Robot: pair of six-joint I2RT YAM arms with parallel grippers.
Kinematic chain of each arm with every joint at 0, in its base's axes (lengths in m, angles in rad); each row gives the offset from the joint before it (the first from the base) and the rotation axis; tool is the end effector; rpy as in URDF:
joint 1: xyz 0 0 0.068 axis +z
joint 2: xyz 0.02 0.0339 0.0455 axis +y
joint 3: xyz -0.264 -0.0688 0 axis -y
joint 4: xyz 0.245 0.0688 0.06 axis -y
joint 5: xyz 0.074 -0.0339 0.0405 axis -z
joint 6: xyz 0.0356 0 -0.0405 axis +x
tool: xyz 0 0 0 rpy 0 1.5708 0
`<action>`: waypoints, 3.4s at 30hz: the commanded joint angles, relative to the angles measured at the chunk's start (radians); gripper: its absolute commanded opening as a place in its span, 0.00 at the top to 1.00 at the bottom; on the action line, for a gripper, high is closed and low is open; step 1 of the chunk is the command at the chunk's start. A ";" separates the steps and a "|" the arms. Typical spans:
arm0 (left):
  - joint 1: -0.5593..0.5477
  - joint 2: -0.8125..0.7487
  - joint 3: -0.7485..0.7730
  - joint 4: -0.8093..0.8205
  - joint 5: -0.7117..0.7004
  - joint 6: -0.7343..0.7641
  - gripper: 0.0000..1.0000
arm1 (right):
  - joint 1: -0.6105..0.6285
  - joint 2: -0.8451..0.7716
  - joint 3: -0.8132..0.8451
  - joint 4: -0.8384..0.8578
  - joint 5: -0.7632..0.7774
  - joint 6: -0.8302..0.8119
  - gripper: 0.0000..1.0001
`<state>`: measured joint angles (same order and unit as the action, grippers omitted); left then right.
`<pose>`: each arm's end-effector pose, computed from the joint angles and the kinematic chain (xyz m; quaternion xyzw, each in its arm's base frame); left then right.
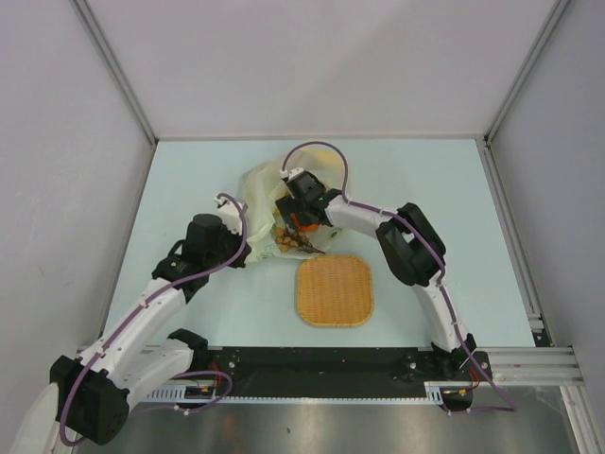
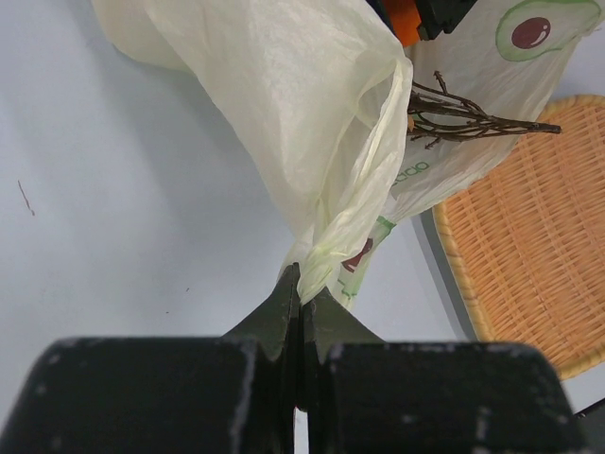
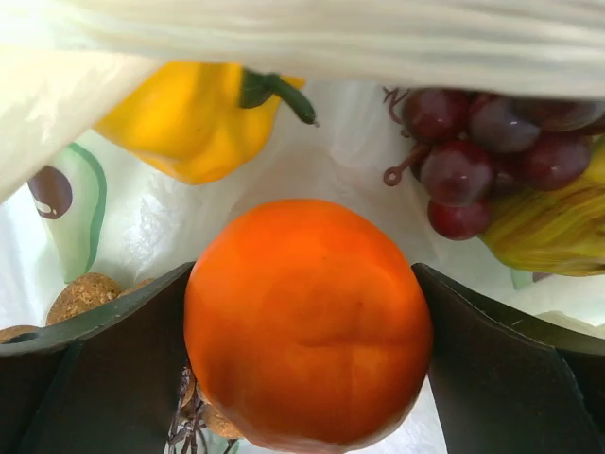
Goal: Take the fake fruits out of the plastic bag
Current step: Take out the fake fruit from the plastic bag, then place the fake fruit on the plate.
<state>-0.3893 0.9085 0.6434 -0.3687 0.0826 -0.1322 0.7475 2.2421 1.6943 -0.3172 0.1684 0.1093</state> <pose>0.1821 -0.0779 0.2506 0.1328 0.8817 -0.1519 0.4264 0.3674 0.3324 0.1608 -0.2657 0.8970 0.0713 0.3461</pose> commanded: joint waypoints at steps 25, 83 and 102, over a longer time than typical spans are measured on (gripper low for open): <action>0.015 -0.053 0.021 0.050 0.003 -0.018 1.00 | 0.029 -0.364 -0.074 0.035 -0.056 -0.117 0.61; 0.032 -0.195 -0.048 0.077 0.045 -0.069 1.00 | 0.280 -0.619 -0.866 0.415 -0.213 -0.553 0.06; 0.032 -0.189 -0.050 0.086 0.065 -0.073 1.00 | 0.242 -0.751 -0.797 0.164 -0.245 -0.451 0.00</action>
<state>-0.3660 0.7258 0.5964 -0.3149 0.1200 -0.1848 1.0183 1.5681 0.8513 -0.0368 -0.0360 -0.3897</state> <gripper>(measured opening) 0.011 0.993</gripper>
